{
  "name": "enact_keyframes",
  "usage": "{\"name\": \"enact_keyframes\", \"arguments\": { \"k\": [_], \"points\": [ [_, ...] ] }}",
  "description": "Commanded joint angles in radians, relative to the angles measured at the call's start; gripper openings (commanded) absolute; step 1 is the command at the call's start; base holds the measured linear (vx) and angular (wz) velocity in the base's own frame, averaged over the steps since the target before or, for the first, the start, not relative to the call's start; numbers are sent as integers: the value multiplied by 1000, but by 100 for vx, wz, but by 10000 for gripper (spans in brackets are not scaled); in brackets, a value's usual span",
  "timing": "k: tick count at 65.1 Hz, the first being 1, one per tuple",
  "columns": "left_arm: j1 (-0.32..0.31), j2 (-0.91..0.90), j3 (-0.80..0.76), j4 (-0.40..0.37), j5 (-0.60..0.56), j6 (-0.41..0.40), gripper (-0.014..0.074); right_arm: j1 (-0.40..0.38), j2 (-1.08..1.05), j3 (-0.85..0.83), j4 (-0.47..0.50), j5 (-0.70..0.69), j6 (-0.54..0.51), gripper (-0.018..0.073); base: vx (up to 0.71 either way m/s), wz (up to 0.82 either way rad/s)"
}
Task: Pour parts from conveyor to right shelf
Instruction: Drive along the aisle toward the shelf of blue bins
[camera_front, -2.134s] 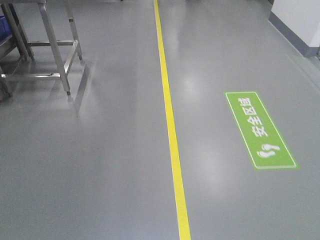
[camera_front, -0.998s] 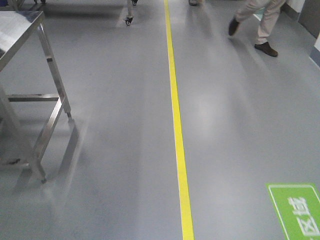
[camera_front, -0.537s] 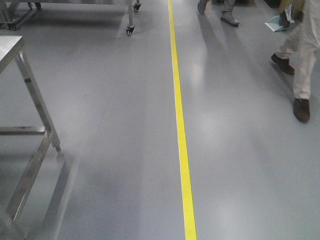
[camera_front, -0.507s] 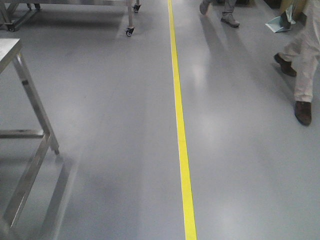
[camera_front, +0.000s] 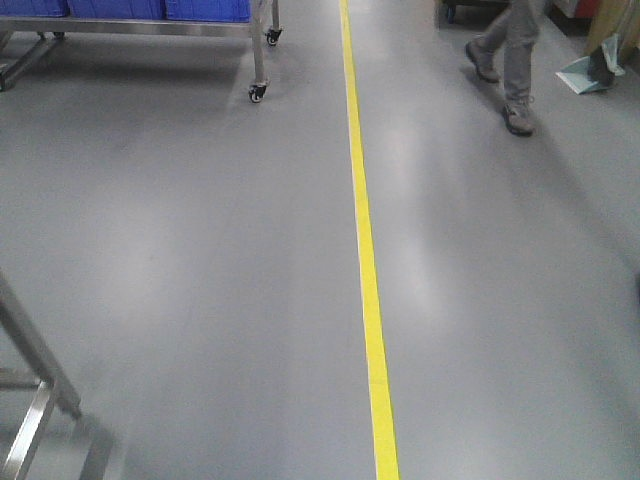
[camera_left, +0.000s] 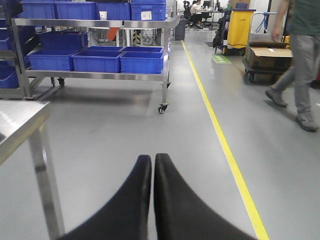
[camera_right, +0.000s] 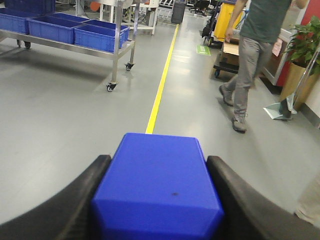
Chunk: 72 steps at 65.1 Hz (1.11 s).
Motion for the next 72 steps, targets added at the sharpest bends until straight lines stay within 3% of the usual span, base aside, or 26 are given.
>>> {"name": "enact_keyframes", "arguments": {
  "k": [1,72],
  "points": [
    [-1,18,-20,-8,-79,-8,-6,3,24,-22,8,-85,-8,-4,80,4],
    [-1,18,-20,-8,-79,-8,-6,3,24,-22,8,-85,-8,-4,77,2]
  ]
}}
